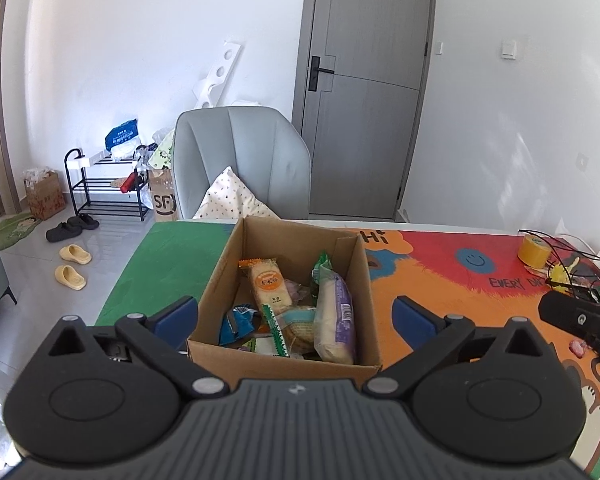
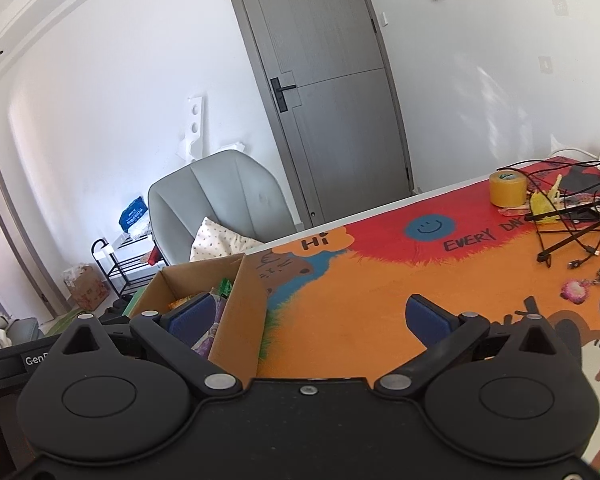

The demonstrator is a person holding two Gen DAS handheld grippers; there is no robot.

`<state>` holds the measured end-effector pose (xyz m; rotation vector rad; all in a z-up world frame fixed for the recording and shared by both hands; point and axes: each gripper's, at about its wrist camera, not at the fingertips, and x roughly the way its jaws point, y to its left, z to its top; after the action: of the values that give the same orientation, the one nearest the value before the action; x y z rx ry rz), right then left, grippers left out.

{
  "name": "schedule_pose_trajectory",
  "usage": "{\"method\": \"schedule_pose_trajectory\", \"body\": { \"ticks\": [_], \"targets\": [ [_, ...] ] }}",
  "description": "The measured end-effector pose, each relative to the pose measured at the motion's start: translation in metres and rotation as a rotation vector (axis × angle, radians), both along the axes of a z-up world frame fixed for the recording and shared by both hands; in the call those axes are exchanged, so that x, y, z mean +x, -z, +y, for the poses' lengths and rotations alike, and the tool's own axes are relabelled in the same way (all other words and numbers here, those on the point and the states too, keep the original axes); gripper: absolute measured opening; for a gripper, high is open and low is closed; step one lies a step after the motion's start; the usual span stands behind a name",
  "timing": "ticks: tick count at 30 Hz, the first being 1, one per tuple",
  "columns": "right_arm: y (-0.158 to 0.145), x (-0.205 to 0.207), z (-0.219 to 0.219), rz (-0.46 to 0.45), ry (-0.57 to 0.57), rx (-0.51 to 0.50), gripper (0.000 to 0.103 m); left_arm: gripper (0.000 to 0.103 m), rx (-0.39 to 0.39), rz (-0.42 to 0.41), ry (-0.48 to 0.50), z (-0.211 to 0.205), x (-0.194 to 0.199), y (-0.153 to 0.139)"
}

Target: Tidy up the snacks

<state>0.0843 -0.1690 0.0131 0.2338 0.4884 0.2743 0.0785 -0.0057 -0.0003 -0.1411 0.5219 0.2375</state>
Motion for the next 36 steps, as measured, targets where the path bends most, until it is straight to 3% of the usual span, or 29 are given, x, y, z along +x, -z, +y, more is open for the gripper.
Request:
{"method": "schedule_pose_trajectory", "body": {
  "ticks": [14,36],
  "targets": [
    [-0.020,-0.021,-0.012,-0.011,0.017,-0.039,0.103,0.103,0.052,-0.010,0.080,-0.019,-0.021,-0.023],
    [-0.029,-0.036,0.003,0.026,-0.030,-0.132,0.103,0.103,0.069,0.028,0.088,0.009,-0.041,-0.029]
  ]
}}
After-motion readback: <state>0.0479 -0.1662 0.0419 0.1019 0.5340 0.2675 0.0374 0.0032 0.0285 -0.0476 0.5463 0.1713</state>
